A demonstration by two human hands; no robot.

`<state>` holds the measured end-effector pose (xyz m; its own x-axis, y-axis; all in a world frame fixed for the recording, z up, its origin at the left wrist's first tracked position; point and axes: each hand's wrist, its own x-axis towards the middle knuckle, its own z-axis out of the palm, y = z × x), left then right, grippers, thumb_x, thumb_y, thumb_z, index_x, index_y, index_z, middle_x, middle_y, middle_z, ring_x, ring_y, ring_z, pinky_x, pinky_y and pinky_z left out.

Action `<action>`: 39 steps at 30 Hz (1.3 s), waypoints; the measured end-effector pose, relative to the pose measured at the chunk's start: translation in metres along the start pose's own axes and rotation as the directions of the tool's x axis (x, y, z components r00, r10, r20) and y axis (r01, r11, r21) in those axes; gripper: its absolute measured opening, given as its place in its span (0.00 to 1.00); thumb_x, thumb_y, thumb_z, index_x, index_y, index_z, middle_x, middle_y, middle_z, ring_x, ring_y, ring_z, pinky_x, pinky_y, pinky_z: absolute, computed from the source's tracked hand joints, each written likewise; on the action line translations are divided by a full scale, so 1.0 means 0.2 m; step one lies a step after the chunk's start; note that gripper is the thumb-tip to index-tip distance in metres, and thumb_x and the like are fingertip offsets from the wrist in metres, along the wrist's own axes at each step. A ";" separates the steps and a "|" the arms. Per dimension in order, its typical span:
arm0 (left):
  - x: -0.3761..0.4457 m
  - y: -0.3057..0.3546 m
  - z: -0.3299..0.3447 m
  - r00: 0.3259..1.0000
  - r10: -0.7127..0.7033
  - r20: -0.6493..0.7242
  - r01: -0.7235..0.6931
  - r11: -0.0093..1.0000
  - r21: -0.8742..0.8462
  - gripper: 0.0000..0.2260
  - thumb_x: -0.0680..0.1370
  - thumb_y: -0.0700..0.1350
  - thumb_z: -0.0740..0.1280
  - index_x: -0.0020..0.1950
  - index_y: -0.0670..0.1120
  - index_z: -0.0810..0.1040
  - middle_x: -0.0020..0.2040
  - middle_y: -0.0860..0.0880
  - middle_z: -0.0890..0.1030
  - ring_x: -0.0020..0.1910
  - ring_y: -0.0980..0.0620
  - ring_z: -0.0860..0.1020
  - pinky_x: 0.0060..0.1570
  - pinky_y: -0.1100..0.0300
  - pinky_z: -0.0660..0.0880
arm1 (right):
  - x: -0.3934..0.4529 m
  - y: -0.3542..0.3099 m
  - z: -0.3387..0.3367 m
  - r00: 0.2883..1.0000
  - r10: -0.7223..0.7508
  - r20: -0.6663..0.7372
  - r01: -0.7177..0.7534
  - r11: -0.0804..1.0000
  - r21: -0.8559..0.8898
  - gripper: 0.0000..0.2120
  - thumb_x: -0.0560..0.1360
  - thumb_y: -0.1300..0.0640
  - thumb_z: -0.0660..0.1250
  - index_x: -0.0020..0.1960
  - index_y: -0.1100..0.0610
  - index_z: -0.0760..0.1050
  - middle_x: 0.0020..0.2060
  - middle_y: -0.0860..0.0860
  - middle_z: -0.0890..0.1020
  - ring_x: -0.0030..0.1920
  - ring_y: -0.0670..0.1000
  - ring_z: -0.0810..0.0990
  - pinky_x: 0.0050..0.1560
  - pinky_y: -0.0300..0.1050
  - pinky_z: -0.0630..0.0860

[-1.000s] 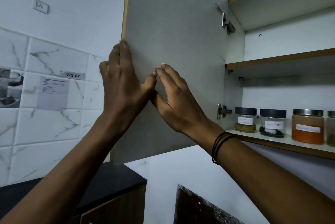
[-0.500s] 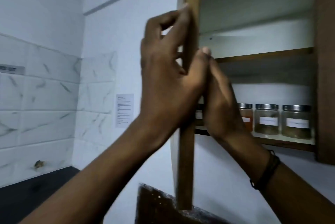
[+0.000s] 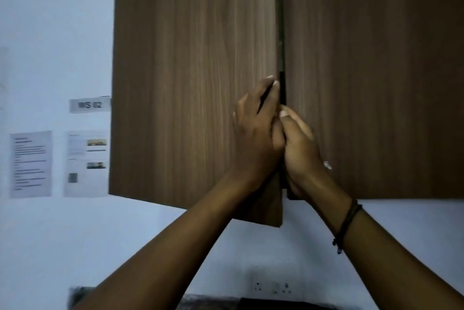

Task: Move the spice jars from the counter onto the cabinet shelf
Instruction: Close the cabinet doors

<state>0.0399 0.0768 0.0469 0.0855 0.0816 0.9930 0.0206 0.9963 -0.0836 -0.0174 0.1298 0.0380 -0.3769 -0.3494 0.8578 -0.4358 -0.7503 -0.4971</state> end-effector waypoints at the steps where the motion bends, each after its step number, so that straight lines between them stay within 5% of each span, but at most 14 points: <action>1: 0.00 -0.03 0.04 1.000 0.001 0.013 -0.001 1.000 0.003 0.20 0.77 0.34 0.64 0.69 0.34 0.74 0.69 0.37 0.74 0.66 0.39 0.73 0.64 0.47 0.72 | 0.02 0.02 -0.02 1.000 -0.012 -0.019 0.011 0.997 -0.078 0.17 0.84 0.55 0.53 0.68 0.52 0.74 0.55 0.48 0.84 0.56 0.44 0.82 0.56 0.39 0.79; 5: -0.05 -0.14 0.20 0.997 0.036 0.071 -0.036 0.999 0.001 0.18 0.78 0.34 0.66 0.69 0.33 0.73 0.69 0.36 0.74 0.70 0.39 0.72 0.70 0.46 0.69 | 0.09 0.12 -0.13 0.990 -0.129 -0.056 0.096 0.913 -0.397 0.18 0.83 0.59 0.56 0.72 0.54 0.70 0.63 0.47 0.79 0.62 0.42 0.78 0.63 0.40 0.75; 9: -0.10 -0.25 0.33 0.988 0.089 0.130 -0.092 0.996 0.011 0.18 0.80 0.36 0.64 0.70 0.34 0.72 0.71 0.36 0.73 0.73 0.40 0.69 0.74 0.46 0.64 | 0.14 0.21 -0.22 0.971 -0.237 0.031 0.196 0.714 -0.672 0.20 0.82 0.63 0.56 0.73 0.59 0.69 0.66 0.53 0.76 0.64 0.45 0.74 0.65 0.34 0.70; 13: -0.15 -0.35 0.43 0.982 0.131 0.138 -0.134 0.991 0.015 0.19 0.81 0.39 0.65 0.71 0.35 0.71 0.71 0.37 0.73 0.74 0.42 0.69 0.76 0.49 0.63 | 0.16 0.30 -0.26 0.943 -0.321 0.090 0.229 0.428 -0.874 0.19 0.81 0.61 0.56 0.70 0.63 0.71 0.66 0.58 0.74 0.65 0.57 0.71 0.66 0.50 0.71; 20: -0.21 -0.48 0.53 0.963 0.162 0.215 -0.184 0.979 0.084 0.23 0.81 0.42 0.66 0.75 0.37 0.67 0.75 0.38 0.69 0.77 0.43 0.64 0.77 0.46 0.60 | 0.19 0.45 -0.30 0.959 -0.232 0.164 0.207 0.176 -0.962 0.24 0.82 0.57 0.51 0.77 0.61 0.60 0.77 0.59 0.61 0.77 0.60 0.58 0.77 0.57 0.57; 32: -0.26 -0.56 0.59 0.930 0.165 0.330 -0.231 0.957 0.175 0.27 0.80 0.40 0.67 0.77 0.36 0.62 0.78 0.37 0.63 0.79 0.41 0.59 0.77 0.43 0.58 | 0.20 0.57 -0.40 0.965 -0.065 0.254 0.258 0.050 -0.965 0.29 0.83 0.55 0.49 0.80 0.59 0.40 0.80 0.54 0.42 0.79 0.52 0.38 0.79 0.51 0.39; 39: -0.29 -0.57 0.53 0.900 0.097 0.426 -0.244 0.920 0.307 0.25 0.83 0.48 0.52 0.78 0.36 0.59 0.78 0.36 0.59 0.79 0.39 0.58 0.76 0.40 0.59 | 0.17 0.58 -0.40 0.973 -0.001 0.230 0.230 -0.010 -0.973 0.30 0.83 0.52 0.48 0.80 0.58 0.37 0.79 0.55 0.39 0.79 0.53 0.36 0.79 0.53 0.38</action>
<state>-0.0738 -0.0376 0.0078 -0.3455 0.1813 0.9207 -0.3076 0.9051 -0.2936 -0.1467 0.0750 -0.0006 -0.1785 -0.4683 0.8654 -0.8779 0.4730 0.0749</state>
